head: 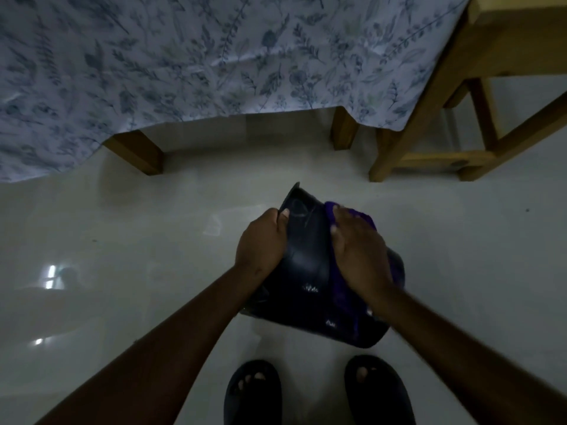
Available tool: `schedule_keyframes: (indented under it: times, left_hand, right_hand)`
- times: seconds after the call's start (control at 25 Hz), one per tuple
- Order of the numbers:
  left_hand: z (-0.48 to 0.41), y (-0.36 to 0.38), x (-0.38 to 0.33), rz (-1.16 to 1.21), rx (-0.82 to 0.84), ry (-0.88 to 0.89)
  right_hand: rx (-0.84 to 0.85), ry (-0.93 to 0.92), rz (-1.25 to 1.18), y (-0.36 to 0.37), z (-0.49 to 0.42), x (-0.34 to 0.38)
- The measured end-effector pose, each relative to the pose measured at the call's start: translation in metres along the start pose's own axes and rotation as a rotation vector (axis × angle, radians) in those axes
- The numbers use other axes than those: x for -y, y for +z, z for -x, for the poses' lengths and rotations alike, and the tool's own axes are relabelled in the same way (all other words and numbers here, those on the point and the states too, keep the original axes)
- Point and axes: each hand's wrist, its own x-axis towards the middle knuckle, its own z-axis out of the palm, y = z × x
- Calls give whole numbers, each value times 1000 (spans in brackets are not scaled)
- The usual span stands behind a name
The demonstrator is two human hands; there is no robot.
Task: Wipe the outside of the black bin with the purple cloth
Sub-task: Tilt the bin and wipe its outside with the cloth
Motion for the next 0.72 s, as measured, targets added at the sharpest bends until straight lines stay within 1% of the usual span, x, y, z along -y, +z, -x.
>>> schedule_keyframes:
  times: [0.08, 0.16, 0.24, 0.32, 0.4, 0.48, 0.56, 0.6, 0.68, 0.72]
  left_hand:
    - [-12, 0, -8, -7, 11, -4]
    - [-14, -3, -11, 130, 17, 14]
    - [8, -5, -2, 242, 37, 58]
    - [34, -7, 9, 231, 39, 76]
    - [38, -8, 11, 200, 14, 36]
    - [18, -7, -1, 144, 11, 12]
    - [5, -2, -11, 85, -12, -7]
    - [4, 2, -13, 61, -42, -11]
    - [9, 6, -11, 71, -72, -43]
    - [11, 7, -9, 84, -67, -52]
  right_hand:
    - [-20, -156, 118, 11, 53, 10]
    - [-23, -236, 162, 12, 51, -1]
    - [-41, -204, 152, 2, 12, -12]
    - [-34, -157, 93, -8, -21, -19]
    - [-44, -118, 60, -5, -15, -22]
    - [-68, -104, 116, 4, 23, -22]
    - [-73, -165, 197, 15, 71, -17]
    - [-76, -199, 220, 18, 81, -14]
    - [-61, -277, 222, 14, 53, -7]
    - [-27, -255, 187, 8, 26, -5]
